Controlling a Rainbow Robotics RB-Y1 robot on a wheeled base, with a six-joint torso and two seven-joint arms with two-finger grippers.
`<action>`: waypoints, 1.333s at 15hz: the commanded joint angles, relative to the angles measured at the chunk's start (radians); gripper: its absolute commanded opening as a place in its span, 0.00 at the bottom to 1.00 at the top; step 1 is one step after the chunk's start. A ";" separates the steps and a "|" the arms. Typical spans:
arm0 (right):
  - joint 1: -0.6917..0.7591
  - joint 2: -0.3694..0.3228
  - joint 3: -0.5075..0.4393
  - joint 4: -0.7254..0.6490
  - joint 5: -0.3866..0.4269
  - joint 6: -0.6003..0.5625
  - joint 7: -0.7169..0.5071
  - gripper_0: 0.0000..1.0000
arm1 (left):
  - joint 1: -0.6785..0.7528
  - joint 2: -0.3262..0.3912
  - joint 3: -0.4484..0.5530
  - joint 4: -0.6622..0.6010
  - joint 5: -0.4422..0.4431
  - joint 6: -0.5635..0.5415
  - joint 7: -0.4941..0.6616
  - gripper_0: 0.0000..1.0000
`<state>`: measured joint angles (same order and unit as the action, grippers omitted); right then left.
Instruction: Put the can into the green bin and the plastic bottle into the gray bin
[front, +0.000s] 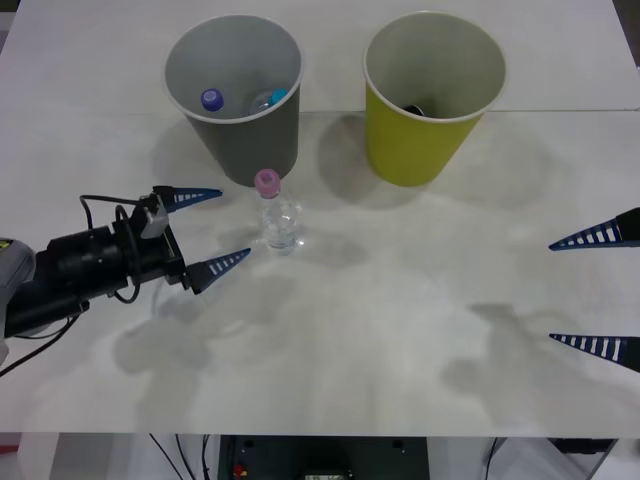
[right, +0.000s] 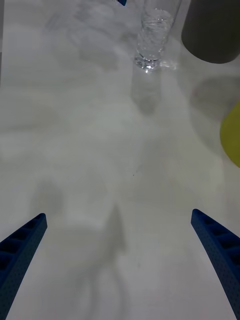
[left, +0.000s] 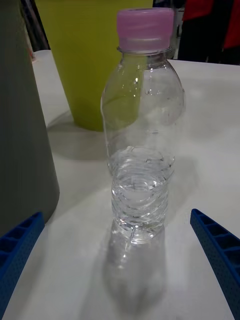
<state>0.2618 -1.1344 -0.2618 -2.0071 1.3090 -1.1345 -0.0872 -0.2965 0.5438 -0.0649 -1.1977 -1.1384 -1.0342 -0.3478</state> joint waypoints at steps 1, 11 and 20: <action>0.000 0.000 0.000 0.000 0.000 0.000 0.000 1.00 | -0.018 -0.025 -0.032 0.000 -0.011 0.028 0.003 1.00; 0.000 0.000 0.000 0.000 0.000 0.000 0.000 1.00 | -0.092 -0.122 -0.085 0.030 -0.093 0.100 0.023 1.00; 0.000 0.000 0.000 0.000 0.000 0.000 0.000 1.00 | -0.130 -0.140 -0.121 0.056 -0.103 0.129 0.056 0.00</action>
<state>0.2618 -1.1344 -0.2618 -2.0071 1.3090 -1.1345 -0.0872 -0.4265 0.4042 -0.1854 -1.1400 -1.2426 -0.9050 -0.2970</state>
